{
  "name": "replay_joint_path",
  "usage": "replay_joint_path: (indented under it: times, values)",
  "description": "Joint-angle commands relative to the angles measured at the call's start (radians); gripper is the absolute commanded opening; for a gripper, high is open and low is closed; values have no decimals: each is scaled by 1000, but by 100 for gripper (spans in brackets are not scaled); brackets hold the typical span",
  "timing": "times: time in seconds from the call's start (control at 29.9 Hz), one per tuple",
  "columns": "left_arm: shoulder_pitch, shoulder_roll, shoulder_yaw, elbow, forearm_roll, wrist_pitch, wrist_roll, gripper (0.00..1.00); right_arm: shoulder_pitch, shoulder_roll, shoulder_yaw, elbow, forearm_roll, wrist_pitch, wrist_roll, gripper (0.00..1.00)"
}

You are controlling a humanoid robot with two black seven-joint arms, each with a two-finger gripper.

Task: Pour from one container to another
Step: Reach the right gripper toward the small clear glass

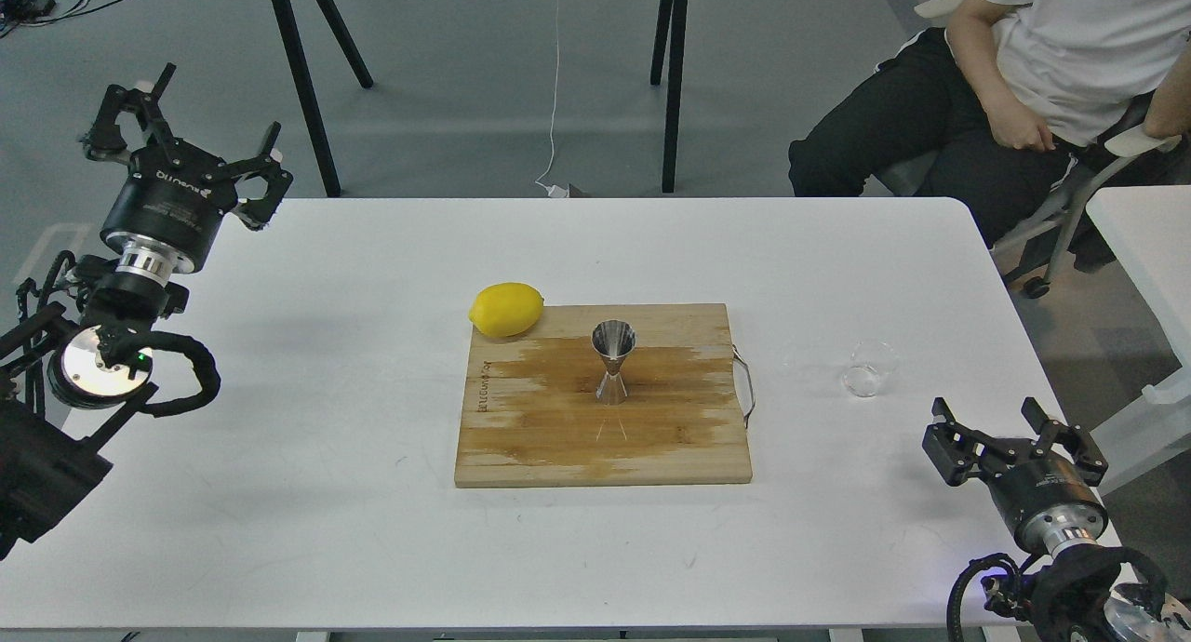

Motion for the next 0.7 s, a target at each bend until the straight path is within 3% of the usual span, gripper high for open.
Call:
replay_joint_path:
  times: [0.0,0.3,0.67]
  values:
    - [-8,-22,-25,31,-10,-6,10,100,48,-1,-61,-1,-12,-10,-52,100]
    - [-7,-25,-24,31,-9,-5,9,100,163,39,-89,-92,-12,-102,-63,100]
    - [-10,-15,-22,33,-4,-6,0,100,272,116,-111,-300,-15,-102,-66,100]
